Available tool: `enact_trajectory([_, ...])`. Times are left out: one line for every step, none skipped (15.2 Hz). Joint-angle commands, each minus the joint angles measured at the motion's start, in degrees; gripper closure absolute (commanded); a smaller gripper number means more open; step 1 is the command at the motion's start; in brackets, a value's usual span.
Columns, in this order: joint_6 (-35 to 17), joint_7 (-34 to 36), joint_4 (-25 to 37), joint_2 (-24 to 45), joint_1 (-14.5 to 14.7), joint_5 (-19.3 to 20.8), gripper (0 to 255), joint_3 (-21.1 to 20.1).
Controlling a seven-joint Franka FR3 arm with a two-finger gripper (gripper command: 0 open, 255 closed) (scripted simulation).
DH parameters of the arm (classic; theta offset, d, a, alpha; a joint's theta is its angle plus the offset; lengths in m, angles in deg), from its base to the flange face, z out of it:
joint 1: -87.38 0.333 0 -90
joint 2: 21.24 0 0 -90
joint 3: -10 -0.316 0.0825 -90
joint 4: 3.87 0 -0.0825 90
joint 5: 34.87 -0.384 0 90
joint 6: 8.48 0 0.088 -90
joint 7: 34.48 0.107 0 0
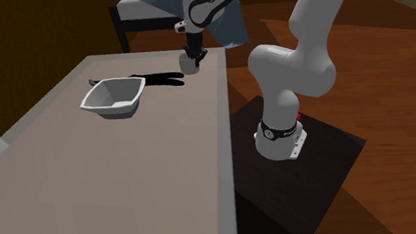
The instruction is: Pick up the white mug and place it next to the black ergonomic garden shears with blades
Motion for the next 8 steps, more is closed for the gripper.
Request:
enact_trajectory([-1.4, 0.6, -0.3, -0.3, 1.6, 1.1, 255, 2.2])
enact_trajectory([-2.0, 0.9, -0.5, -0.5, 2.3, 1.6, 255, 3.1])
enact_trajectory([-2.5, 1.1, -0.6, -0.7, 2.9, 2.1, 255, 4.1])
enact_trajectory([-3.1, 1.4, -0.7, -0.9, 3.6, 2.6, 255, 5.0])
enact_trajectory([-3.6, 1.7, -0.8, -1.1, 4.3, 3.2, 255, 5.9])
enact_trajectory([-4.0, 1.9, -0.8, -1.3, 4.7, 3.6, 255, 6.6])
enact_trajectory([-4.0, 1.9, -0.8, -1.3, 4.7, 3.6, 255, 6.6])
enact_trajectory([-4.0, 1.9, -0.8, -1.3, 4.7, 3.6, 255, 6.6])
